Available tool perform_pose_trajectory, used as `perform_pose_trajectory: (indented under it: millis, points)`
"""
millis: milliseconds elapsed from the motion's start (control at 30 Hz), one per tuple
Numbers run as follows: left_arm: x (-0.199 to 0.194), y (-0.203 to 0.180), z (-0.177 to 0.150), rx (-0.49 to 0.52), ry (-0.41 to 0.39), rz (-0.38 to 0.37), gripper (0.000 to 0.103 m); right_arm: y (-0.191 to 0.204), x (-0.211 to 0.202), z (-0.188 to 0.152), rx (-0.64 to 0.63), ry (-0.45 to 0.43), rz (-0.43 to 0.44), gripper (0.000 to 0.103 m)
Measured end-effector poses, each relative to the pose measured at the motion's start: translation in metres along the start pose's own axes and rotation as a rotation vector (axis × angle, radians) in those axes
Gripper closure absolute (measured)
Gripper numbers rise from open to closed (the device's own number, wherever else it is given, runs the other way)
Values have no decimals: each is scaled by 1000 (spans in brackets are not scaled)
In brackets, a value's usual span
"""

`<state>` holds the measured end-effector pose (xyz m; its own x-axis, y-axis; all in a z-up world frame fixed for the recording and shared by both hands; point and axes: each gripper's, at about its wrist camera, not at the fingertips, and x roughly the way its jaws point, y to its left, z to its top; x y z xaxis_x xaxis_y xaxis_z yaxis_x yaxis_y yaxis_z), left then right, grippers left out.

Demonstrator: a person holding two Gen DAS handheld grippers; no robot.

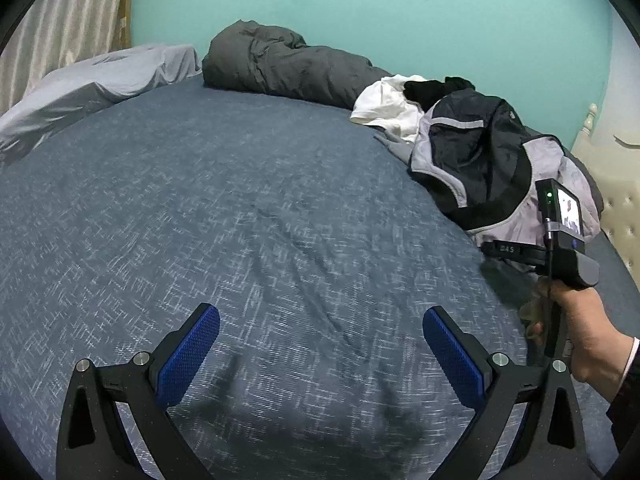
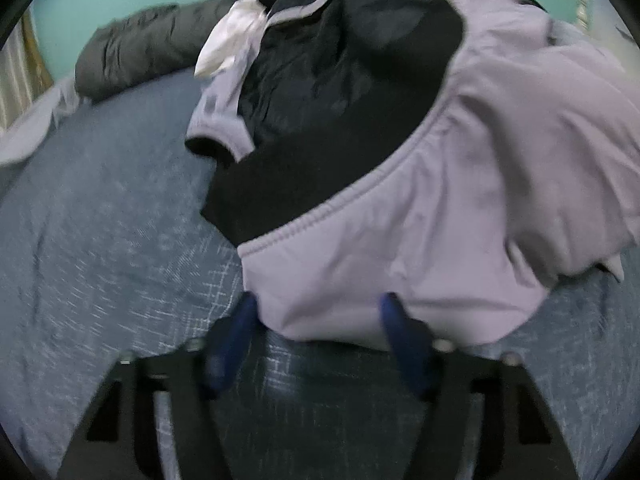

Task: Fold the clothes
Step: 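Reach the right tool into the pile and grasp the lavender-black jacket hem, then lift the jacket with the right tool and pull it off the pile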

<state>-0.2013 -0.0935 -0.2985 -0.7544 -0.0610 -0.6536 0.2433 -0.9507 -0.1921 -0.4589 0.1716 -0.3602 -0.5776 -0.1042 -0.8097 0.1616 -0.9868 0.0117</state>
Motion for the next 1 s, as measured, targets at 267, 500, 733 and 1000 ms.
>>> perform_pose_trajectory:
  millis: [267,500,733,1000]
  points:
    - [-17,-4,2,23,-20,11,0,-14,-64,-5,-96,-81,-2,97]
    - [-81,-27,11,60,-32,-34,0,-56,-177,-33,-95,-191,0,99]
    - [-175,-58,44,122,-135,-79,0,-113,-288,-87,-14,-247,3,99]
    - [-225,-89,48,169,-169,-109,0,-189,-321,-185,150,-57,64,99]
